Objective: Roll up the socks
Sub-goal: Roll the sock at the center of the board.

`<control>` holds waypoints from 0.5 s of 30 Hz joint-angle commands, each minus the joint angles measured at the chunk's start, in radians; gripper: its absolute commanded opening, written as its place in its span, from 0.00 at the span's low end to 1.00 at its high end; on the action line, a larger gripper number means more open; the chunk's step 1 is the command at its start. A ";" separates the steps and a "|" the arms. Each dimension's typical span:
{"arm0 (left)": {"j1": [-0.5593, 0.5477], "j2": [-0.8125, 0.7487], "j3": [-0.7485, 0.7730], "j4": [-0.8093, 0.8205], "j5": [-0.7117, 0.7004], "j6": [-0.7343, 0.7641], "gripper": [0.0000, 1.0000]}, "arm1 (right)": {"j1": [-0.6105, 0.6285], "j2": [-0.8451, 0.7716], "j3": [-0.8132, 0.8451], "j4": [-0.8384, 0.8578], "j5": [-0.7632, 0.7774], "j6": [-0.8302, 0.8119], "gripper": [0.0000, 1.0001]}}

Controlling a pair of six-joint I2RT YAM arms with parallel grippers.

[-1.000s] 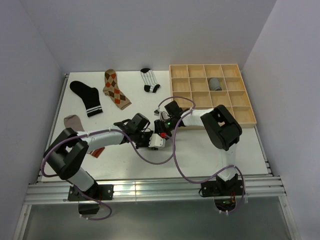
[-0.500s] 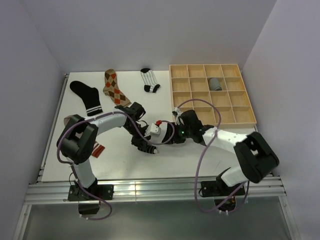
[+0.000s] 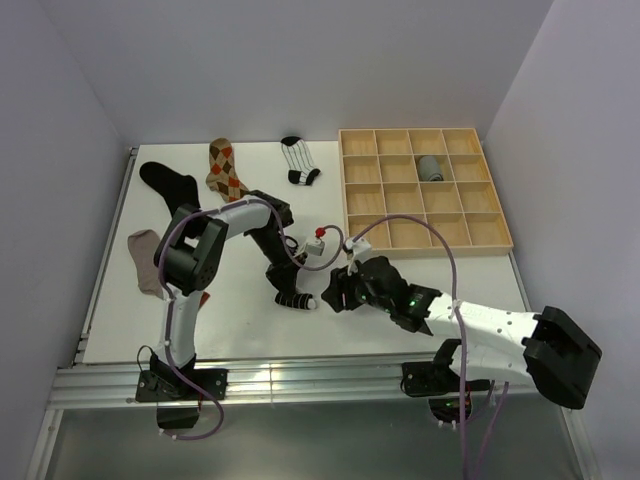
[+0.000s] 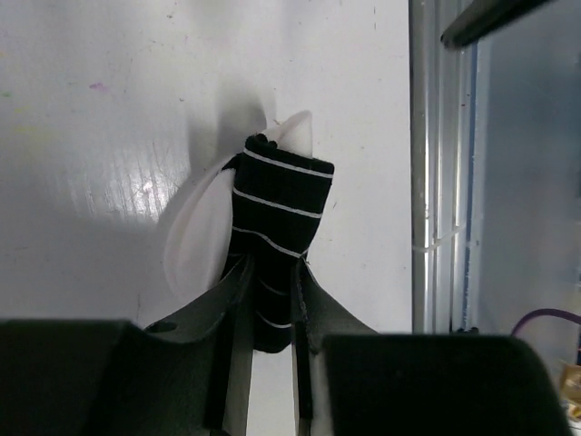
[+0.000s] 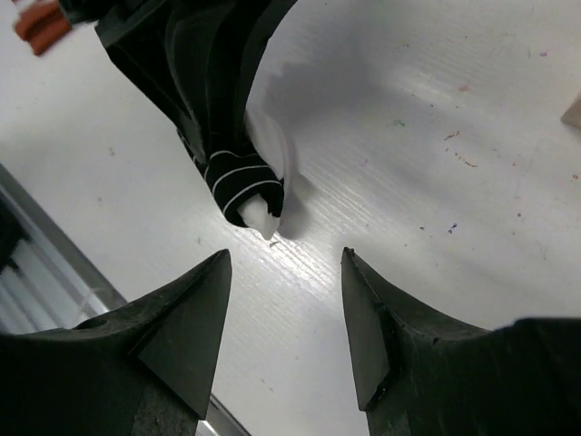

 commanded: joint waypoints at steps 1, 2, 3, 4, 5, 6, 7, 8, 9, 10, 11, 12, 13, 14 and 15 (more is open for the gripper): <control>0.000 0.069 0.040 -0.057 -0.027 -0.012 0.04 | 0.084 0.043 0.068 0.039 0.169 -0.105 0.59; 0.000 0.080 0.057 -0.063 -0.035 -0.018 0.04 | 0.129 0.066 0.085 0.034 0.186 -0.122 0.59; 0.000 0.106 0.067 -0.082 -0.038 -0.021 0.04 | 0.155 0.118 0.123 0.018 0.207 -0.141 0.59; 0.000 0.118 0.077 -0.086 -0.044 -0.025 0.04 | 0.179 0.148 0.148 0.007 0.241 -0.176 0.59; 0.000 0.129 0.096 -0.086 -0.053 -0.041 0.04 | 0.233 0.177 0.171 -0.002 0.301 -0.196 0.59; 0.002 0.144 0.102 -0.091 -0.057 -0.043 0.04 | 0.259 0.233 0.210 -0.013 0.336 -0.231 0.59; 0.002 0.149 0.110 -0.085 -0.063 -0.049 0.04 | 0.282 0.261 0.230 -0.019 0.361 -0.247 0.59; 0.002 0.153 0.113 -0.077 -0.075 -0.069 0.04 | 0.298 0.286 0.249 -0.025 0.381 -0.262 0.59; 0.002 0.159 0.114 -0.074 -0.080 -0.072 0.03 | 0.322 0.327 0.281 -0.030 0.390 -0.289 0.59; 0.003 0.164 0.119 -0.074 -0.084 -0.071 0.03 | 0.333 0.342 0.293 -0.030 0.396 -0.302 0.59; 0.003 0.164 0.122 -0.070 -0.086 -0.080 0.03 | 0.342 0.358 0.306 -0.035 0.390 -0.314 0.59; 0.003 0.172 0.123 -0.071 -0.089 -0.083 0.03 | 0.350 0.384 0.329 -0.044 0.392 -0.334 0.59; 0.005 0.175 0.129 -0.066 -0.092 -0.084 0.03 | 0.355 0.395 0.336 -0.045 0.392 -0.343 0.59; 0.005 0.178 0.131 -0.062 -0.098 -0.098 0.03 | 0.359 0.404 0.346 -0.052 0.392 -0.351 0.60; 0.007 0.184 0.133 -0.062 -0.103 -0.101 0.03 | 0.361 0.421 0.359 -0.064 0.396 -0.368 0.59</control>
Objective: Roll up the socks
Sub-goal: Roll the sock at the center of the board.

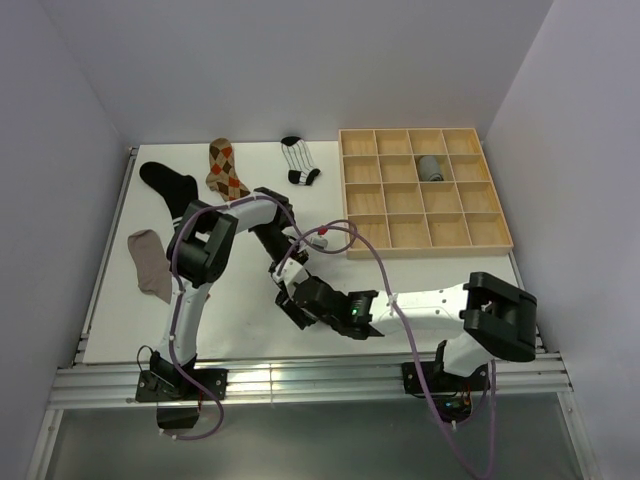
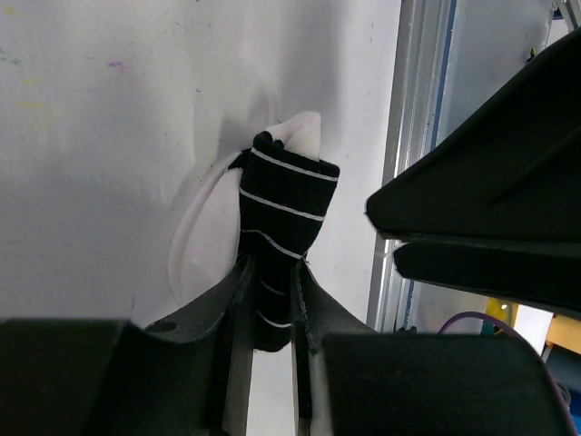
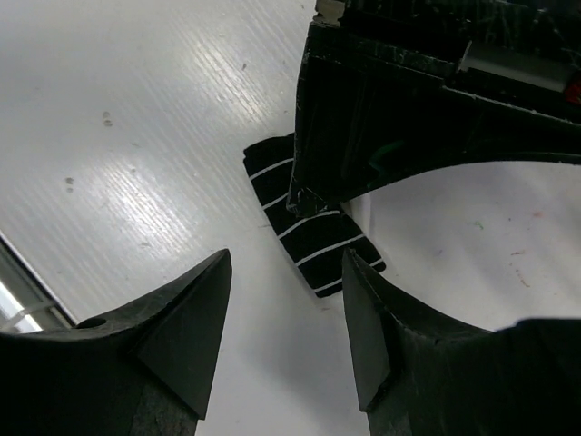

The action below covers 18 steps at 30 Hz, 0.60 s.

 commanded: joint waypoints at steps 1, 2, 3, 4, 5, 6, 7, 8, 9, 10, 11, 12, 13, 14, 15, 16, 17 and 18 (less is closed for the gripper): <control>0.000 0.059 0.012 0.063 -0.117 0.001 0.03 | 0.018 0.031 0.062 -0.027 0.069 -0.085 0.59; 0.000 0.062 0.015 0.058 -0.117 0.001 0.03 | 0.023 0.038 0.065 -0.030 0.069 -0.093 0.59; 0.003 0.069 0.016 0.058 -0.121 -0.002 0.03 | 0.027 0.047 0.073 -0.038 0.069 -0.102 0.58; 0.001 0.072 0.021 0.058 -0.122 -0.002 0.03 | 0.033 0.054 0.078 -0.041 0.072 -0.108 0.58; 0.003 0.077 0.021 0.058 -0.124 -0.001 0.03 | 0.035 0.064 0.090 -0.048 0.078 -0.113 0.58; 0.004 0.082 0.021 0.058 -0.127 -0.001 0.03 | 0.035 0.082 0.093 -0.054 0.082 -0.125 0.57; 0.004 0.082 0.022 0.058 -0.127 -0.001 0.02 | 0.037 0.088 0.096 -0.055 0.089 -0.133 0.57; 0.004 0.088 0.022 0.060 -0.130 -0.001 0.02 | 0.038 0.106 0.105 -0.058 0.089 -0.131 0.57; 0.004 0.089 0.027 0.061 -0.133 -0.005 0.02 | 0.037 0.114 0.111 -0.061 0.094 -0.162 0.57; 0.006 0.094 0.029 0.061 -0.134 -0.005 0.02 | 0.038 0.123 0.118 -0.064 0.094 -0.167 0.57; 0.007 0.095 0.032 0.061 -0.134 -0.007 0.02 | 0.040 0.140 0.125 -0.065 0.095 -0.171 0.57; 0.009 0.098 0.033 0.061 -0.136 -0.007 0.02 | 0.038 0.149 0.130 -0.068 0.100 -0.182 0.57; 0.007 0.103 0.036 0.058 -0.134 -0.007 0.02 | 0.038 0.160 0.134 -0.070 0.103 -0.187 0.57; 0.009 0.105 0.039 0.058 -0.133 -0.002 0.03 | 0.038 0.185 0.144 -0.071 0.114 -0.193 0.57; 0.010 0.109 0.041 0.055 -0.134 -0.004 0.03 | 0.040 0.198 0.150 -0.074 0.121 -0.202 0.57; 0.009 0.111 0.044 0.057 -0.134 -0.004 0.02 | 0.038 0.211 0.156 -0.078 0.124 -0.206 0.57; 0.009 0.112 0.045 0.054 -0.136 -0.004 0.02 | 0.038 0.232 0.168 -0.079 0.128 -0.211 0.57; 0.009 0.112 0.048 0.051 -0.134 -0.002 0.02 | 0.038 0.243 0.173 -0.084 0.132 -0.216 0.57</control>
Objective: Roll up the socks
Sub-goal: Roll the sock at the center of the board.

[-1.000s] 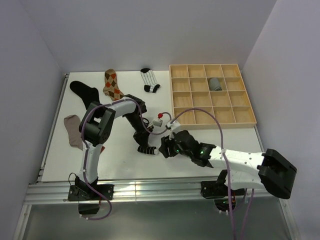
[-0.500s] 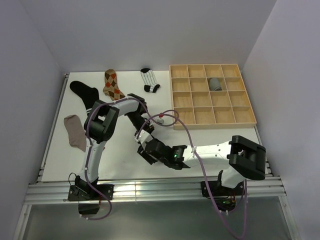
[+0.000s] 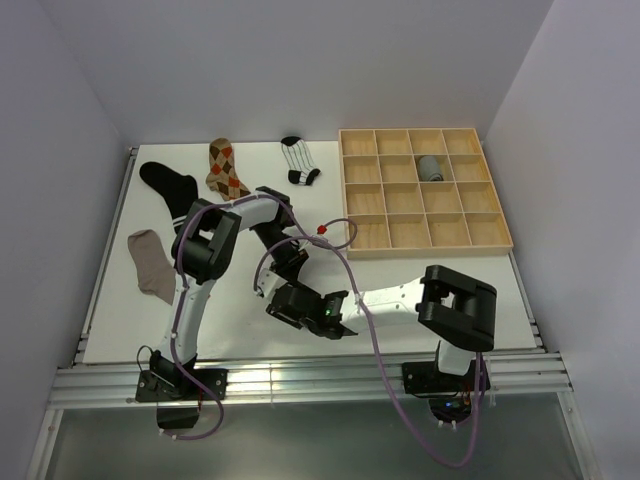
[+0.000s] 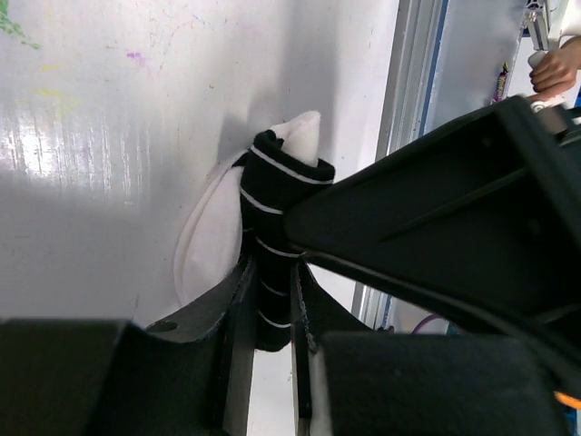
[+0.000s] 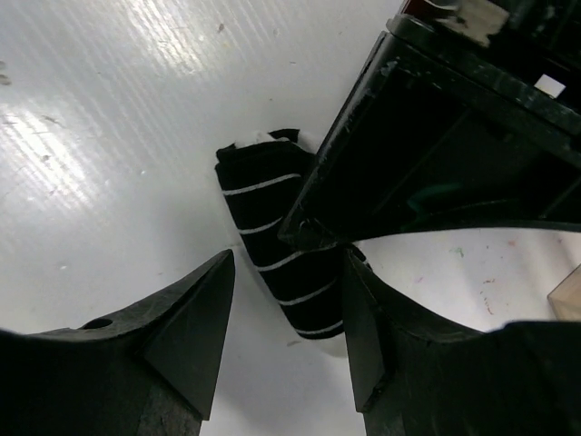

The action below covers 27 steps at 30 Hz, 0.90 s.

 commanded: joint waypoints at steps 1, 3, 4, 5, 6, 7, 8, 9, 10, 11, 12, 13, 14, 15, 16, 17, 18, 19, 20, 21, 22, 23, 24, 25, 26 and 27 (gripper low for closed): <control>-0.001 0.059 0.002 0.095 -0.143 0.041 0.02 | 0.007 0.044 0.052 -0.014 0.044 -0.037 0.57; 0.001 0.062 0.006 0.089 -0.142 0.042 0.03 | 0.006 0.070 0.057 -0.014 0.050 -0.040 0.57; -0.001 0.064 0.009 0.083 -0.143 0.047 0.03 | 0.006 0.076 0.057 -0.014 0.050 -0.041 0.57; -0.001 0.067 0.011 0.075 -0.145 0.053 0.04 | 0.003 0.091 0.061 -0.014 0.048 -0.040 0.57; -0.001 0.068 0.015 0.065 -0.145 0.058 0.05 | -0.002 0.098 0.063 -0.014 0.048 -0.041 0.57; -0.001 0.071 0.018 0.049 -0.145 0.070 0.07 | -0.005 0.105 0.066 -0.014 0.048 -0.041 0.57; -0.001 0.075 0.022 0.042 -0.146 0.076 0.08 | -0.010 0.122 0.071 -0.031 0.045 -0.040 0.57; 0.001 0.078 0.026 0.034 -0.146 0.081 0.10 | -0.020 0.131 0.075 -0.049 0.035 -0.040 0.57; 0.001 0.076 0.028 0.026 -0.145 0.094 0.11 | -0.025 0.139 0.078 -0.053 0.028 -0.040 0.57; 0.001 0.075 0.029 0.020 -0.143 0.099 0.14 | -0.028 0.157 0.084 -0.057 0.024 -0.040 0.57; -0.001 0.067 0.031 0.022 -0.143 0.099 0.16 | -0.034 0.164 0.086 -0.068 0.015 -0.037 0.57; -0.001 0.064 0.031 0.026 -0.145 0.093 0.19 | -0.046 0.168 0.091 -0.069 -0.002 -0.035 0.57; -0.001 0.056 0.032 0.022 -0.143 0.094 0.21 | -0.049 0.174 0.095 -0.074 -0.011 -0.032 0.54; 0.001 0.053 0.037 0.020 -0.140 0.100 0.23 | -0.056 0.182 0.098 -0.080 -0.024 -0.029 0.52; 0.002 0.052 0.040 0.020 -0.136 0.099 0.28 | -0.060 0.188 0.103 -0.088 -0.050 -0.029 0.51; 0.004 0.050 0.046 0.014 -0.132 0.100 0.30 | -0.071 0.202 0.114 -0.097 -0.062 -0.028 0.48; 0.005 0.047 0.057 0.012 -0.129 0.094 0.32 | -0.076 0.210 0.118 -0.111 -0.071 -0.023 0.46; 0.007 0.044 0.058 0.012 -0.129 0.094 0.33 | -0.080 0.216 0.121 -0.115 -0.079 -0.020 0.44; 0.009 0.038 0.060 0.012 -0.131 0.096 0.35 | -0.088 0.223 0.126 -0.119 -0.100 -0.017 0.40; 0.009 0.033 0.060 0.012 -0.131 0.094 0.36 | -0.091 0.224 0.126 -0.125 -0.108 -0.014 0.37; 0.007 0.032 0.067 0.012 -0.131 0.093 0.36 | -0.094 0.227 0.126 -0.128 -0.116 -0.012 0.34; 0.009 0.027 0.072 0.012 -0.122 0.091 0.39 | -0.097 0.230 0.127 -0.131 -0.130 -0.011 0.31; 0.015 0.024 0.086 0.014 -0.119 0.088 0.40 | -0.103 0.230 0.129 -0.143 -0.140 -0.011 0.30; 0.018 0.021 0.094 0.015 -0.109 0.078 0.41 | -0.106 0.233 0.134 -0.148 -0.148 -0.008 0.28; 0.022 0.018 0.104 0.015 -0.093 0.071 0.41 | -0.109 0.233 0.135 -0.154 -0.172 -0.005 0.25; 0.036 0.015 0.124 0.023 -0.086 0.062 0.41 | -0.115 0.234 0.137 -0.157 -0.186 -0.002 0.23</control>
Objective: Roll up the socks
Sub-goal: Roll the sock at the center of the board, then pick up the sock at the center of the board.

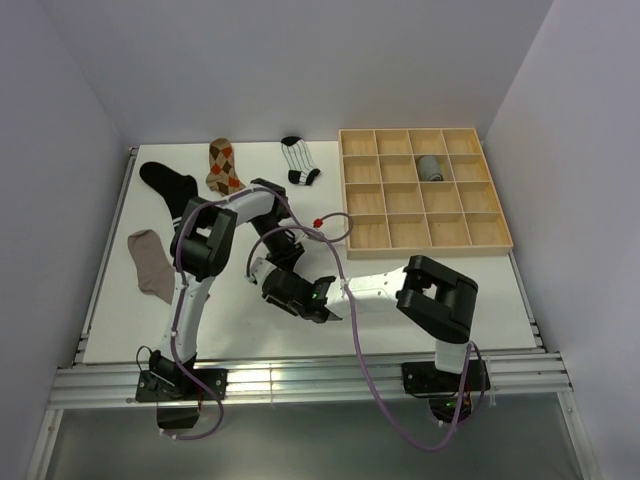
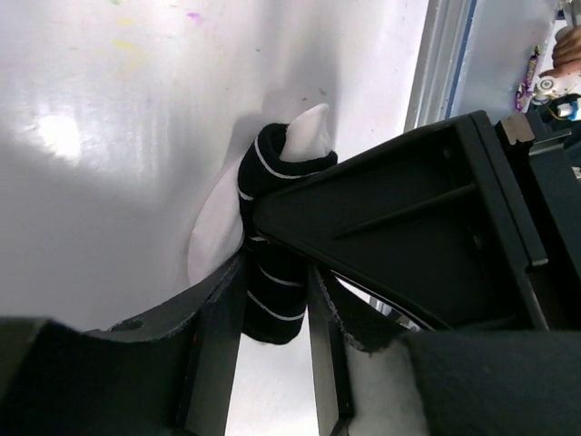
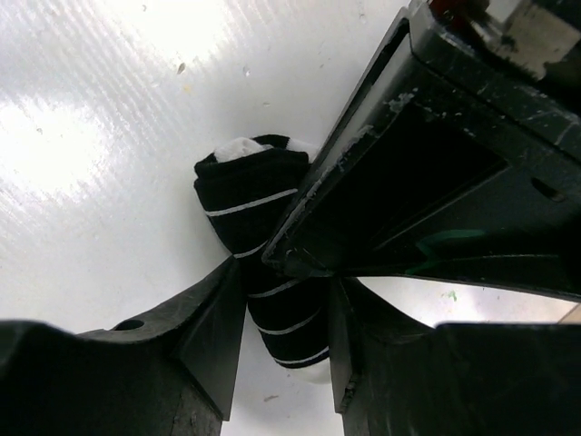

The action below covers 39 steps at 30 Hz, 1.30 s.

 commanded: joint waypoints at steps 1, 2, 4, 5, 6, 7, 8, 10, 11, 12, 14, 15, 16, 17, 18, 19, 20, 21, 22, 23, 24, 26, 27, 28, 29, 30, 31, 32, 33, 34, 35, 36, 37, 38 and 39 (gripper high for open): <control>0.010 -0.014 0.051 0.107 -0.020 -0.009 0.41 | -0.044 0.088 -0.010 -0.078 -0.144 0.030 0.21; 0.016 -0.023 0.059 0.127 -0.019 -0.032 0.40 | -0.045 0.090 -0.010 -0.084 -0.154 0.036 0.17; 0.042 -0.032 0.073 0.155 -0.013 -0.075 0.38 | -0.054 0.094 -0.007 -0.092 -0.177 0.040 0.15; 0.062 -0.043 0.076 0.184 -0.007 -0.092 0.37 | -0.058 0.094 -0.007 -0.095 -0.184 0.048 0.15; 0.073 -0.043 0.096 0.178 0.016 -0.092 0.37 | -0.061 0.094 -0.009 -0.096 -0.206 0.053 0.14; 0.083 -0.040 0.113 0.164 0.030 -0.090 0.36 | -0.068 0.096 -0.009 -0.098 -0.221 0.057 0.13; 0.093 -0.031 0.131 0.156 0.038 -0.096 0.35 | -0.074 0.096 -0.007 -0.102 -0.236 0.065 0.12; 0.123 -0.023 0.177 0.152 0.062 -0.128 0.31 | -0.097 0.093 -0.009 -0.104 -0.288 0.065 0.10; 0.132 -0.025 0.186 0.164 0.067 -0.156 0.31 | -0.107 0.091 -0.007 -0.104 -0.305 0.097 0.08; 0.155 -0.023 0.205 0.185 0.078 -0.184 0.31 | -0.117 0.091 -0.007 -0.109 -0.321 0.102 0.07; 0.182 -0.029 0.219 0.210 0.104 -0.225 0.34 | -0.143 0.091 -0.006 -0.113 -0.361 0.113 0.03; 0.206 -0.032 0.234 0.221 0.110 -0.245 0.34 | -0.148 0.093 -0.004 -0.118 -0.365 0.114 0.02; 0.217 -0.034 0.237 0.251 0.119 -0.288 0.32 | -0.154 0.097 0.001 -0.119 -0.361 0.120 0.00; 0.228 -0.055 0.236 0.286 0.113 -0.328 0.31 | -0.157 0.100 0.005 -0.121 -0.362 0.135 0.00; 0.249 -0.069 0.205 0.332 0.101 -0.380 0.30 | -0.166 0.102 0.008 -0.129 -0.376 0.140 0.00; 0.260 -0.090 0.182 0.441 0.087 -0.479 0.30 | -0.174 0.100 0.013 -0.130 -0.391 0.148 0.00; 0.271 -0.142 0.158 0.492 0.060 -0.524 0.30 | -0.182 0.097 0.014 -0.132 -0.419 0.163 0.00; 0.292 -0.172 0.100 0.556 0.031 -0.616 0.29 | -0.199 0.093 0.013 -0.129 -0.430 0.171 0.00; 0.303 -0.201 0.072 0.639 0.018 -0.642 0.28 | -0.209 0.087 0.016 -0.129 -0.436 0.182 0.00; 0.310 -0.259 0.050 0.676 0.012 -0.665 0.27 | -0.222 0.084 0.019 -0.138 -0.450 0.200 0.00; 0.326 -0.290 0.007 0.711 -0.012 -0.722 0.26 | -0.254 0.084 0.027 -0.145 -0.470 0.212 0.00; 0.338 -0.366 -0.025 0.783 -0.051 -0.771 0.22 | -0.288 0.088 0.056 -0.168 -0.480 0.246 0.00; 0.346 -0.389 -0.046 0.796 -0.069 -0.802 0.21 | -0.301 0.085 0.063 -0.179 -0.499 0.251 0.00; 0.349 -0.413 -0.059 0.814 -0.086 -0.819 0.19 | -0.323 0.076 0.074 -0.181 -0.500 0.260 0.00; 0.352 -0.458 -0.074 0.846 -0.105 -0.839 0.18 | -0.332 0.068 0.080 -0.182 -0.508 0.281 0.00; 0.355 -0.480 -0.099 0.859 -0.117 -0.860 0.17 | -0.341 0.061 0.086 -0.182 -0.520 0.290 0.00; 0.358 -0.498 -0.109 0.865 -0.129 -0.865 0.17 | -0.361 0.039 0.093 -0.184 -0.540 0.298 0.00; 0.360 -0.532 -0.117 0.868 -0.135 -0.866 0.17 | -0.369 0.024 0.096 -0.182 -0.545 0.316 0.00; 0.360 -0.546 -0.126 0.865 -0.140 -0.863 0.17 | -0.380 0.010 0.100 -0.176 -0.552 0.324 0.00; 0.360 -0.561 -0.131 0.863 -0.135 -0.860 0.17 | -0.392 -0.016 0.112 -0.175 -0.584 0.329 0.00; 0.360 -0.586 -0.136 0.859 -0.138 -0.859 0.18 | -0.418 -0.025 0.123 -0.176 -0.591 0.336 0.00; 0.360 -0.597 -0.143 0.857 -0.135 -0.859 0.18 | -0.430 -0.033 0.138 -0.194 -0.595 0.340 0.00; 0.360 -0.609 -0.149 0.853 -0.132 -0.856 0.17 | -0.442 -0.041 0.174 -0.207 -0.599 0.338 0.00; 0.360 -0.627 -0.156 0.851 -0.123 -0.854 0.18 | -0.468 -0.047 0.192 -0.231 -0.594 0.337 0.00; 0.360 -0.638 -0.165 0.842 -0.122 -0.842 0.18 | -0.484 -0.057 0.230 -0.244 -0.592 0.340 0.00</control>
